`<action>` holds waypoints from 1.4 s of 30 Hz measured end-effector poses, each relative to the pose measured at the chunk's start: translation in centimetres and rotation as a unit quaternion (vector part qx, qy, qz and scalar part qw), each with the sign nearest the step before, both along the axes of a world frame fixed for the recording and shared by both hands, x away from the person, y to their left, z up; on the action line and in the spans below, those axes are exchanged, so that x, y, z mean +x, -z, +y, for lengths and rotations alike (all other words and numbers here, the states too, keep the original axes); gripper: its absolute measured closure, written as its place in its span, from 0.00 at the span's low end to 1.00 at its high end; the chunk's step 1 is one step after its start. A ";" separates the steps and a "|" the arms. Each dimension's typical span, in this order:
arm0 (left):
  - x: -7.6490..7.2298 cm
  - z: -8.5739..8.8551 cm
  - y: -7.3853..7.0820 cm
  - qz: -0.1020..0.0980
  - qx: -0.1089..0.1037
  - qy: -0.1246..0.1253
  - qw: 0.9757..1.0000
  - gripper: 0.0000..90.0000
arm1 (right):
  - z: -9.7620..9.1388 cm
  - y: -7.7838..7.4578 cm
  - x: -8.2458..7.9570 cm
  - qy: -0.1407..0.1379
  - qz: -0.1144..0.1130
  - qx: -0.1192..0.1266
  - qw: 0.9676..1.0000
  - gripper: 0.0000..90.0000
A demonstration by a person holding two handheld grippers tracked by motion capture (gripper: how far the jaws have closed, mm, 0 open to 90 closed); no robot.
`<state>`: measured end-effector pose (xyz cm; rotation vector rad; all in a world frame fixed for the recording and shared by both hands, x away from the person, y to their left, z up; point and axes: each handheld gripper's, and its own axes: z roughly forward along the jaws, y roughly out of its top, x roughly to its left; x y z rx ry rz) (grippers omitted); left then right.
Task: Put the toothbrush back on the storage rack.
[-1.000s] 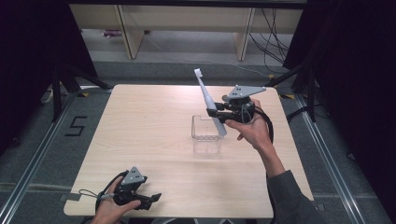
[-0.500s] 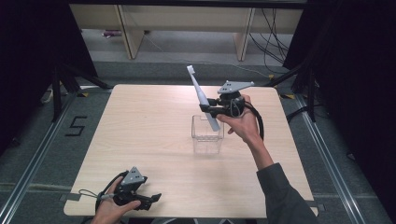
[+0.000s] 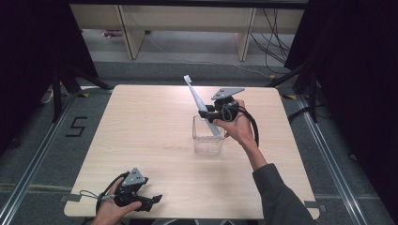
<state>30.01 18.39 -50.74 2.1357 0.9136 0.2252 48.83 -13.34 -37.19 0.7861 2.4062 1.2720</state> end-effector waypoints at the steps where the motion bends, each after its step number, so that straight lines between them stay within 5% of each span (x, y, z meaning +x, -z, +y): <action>1: 0.0 0.0 0.0 0.000 0.000 0.000 1.000 0.17 | 0.0 0.2 0.1 0.002 -0.002 0.001 1.000 0.74; 7: 0.0 0.1 -0.1 -0.001 0.013 0.003 1.000 0.17 | 0.0 1.4 0.2 0.011 0.008 -0.006 1.000 0.74; 16: 0.0 0.0 0.0 0.001 -0.002 0.002 1.000 0.17 | 0.3 3.4 0.5 0.010 0.027 -0.027 0.999 0.74; 17: 0.0 0.1 0.0 -0.001 0.010 0.006 1.000 0.17 | 0.3 3.4 0.5 0.010 0.027 -0.027 0.999 0.74; 22: 0.0 0.0 0.0 0.002 -0.002 0.001 1.000 0.17 | 0.7 4.0 0.5 0.012 0.032 -0.036 0.999 0.74; 30: 0.1 0.1 0.0 -0.002 0.010 0.003 1.000 0.17 | 0.8 4.5 0.8 0.008 0.039 -0.051 0.998 0.74; 32: 0.0 0.0 0.0 0.001 0.000 0.001 1.000 0.17 | 0.9 4.7 0.8 0.016 0.025 -0.055 0.998 0.74; 34: -0.1 0.0 0.0 0.001 -0.001 0.002 1.000 0.17 | 0.9 4.8 0.6 0.017 0.048 -0.067 0.996 0.74; 36: -0.1 0.0 0.0 0.002 -0.004 0.004 1.000 0.17 | 0.9 4.9 0.9 0.011 0.034 -0.066 0.997 0.74; 40: 0.1 0.1 0.0 -0.001 0.010 0.003 1.000 0.17 | 1.0 5.0 0.7 0.021 0.059 -0.073 0.995 0.74; 42: 0.1 0.1 0.0 -0.002 0.010 0.003 1.000 0.17 | 1.2 5.3 0.9 0.018 0.054 -0.071 0.996 0.74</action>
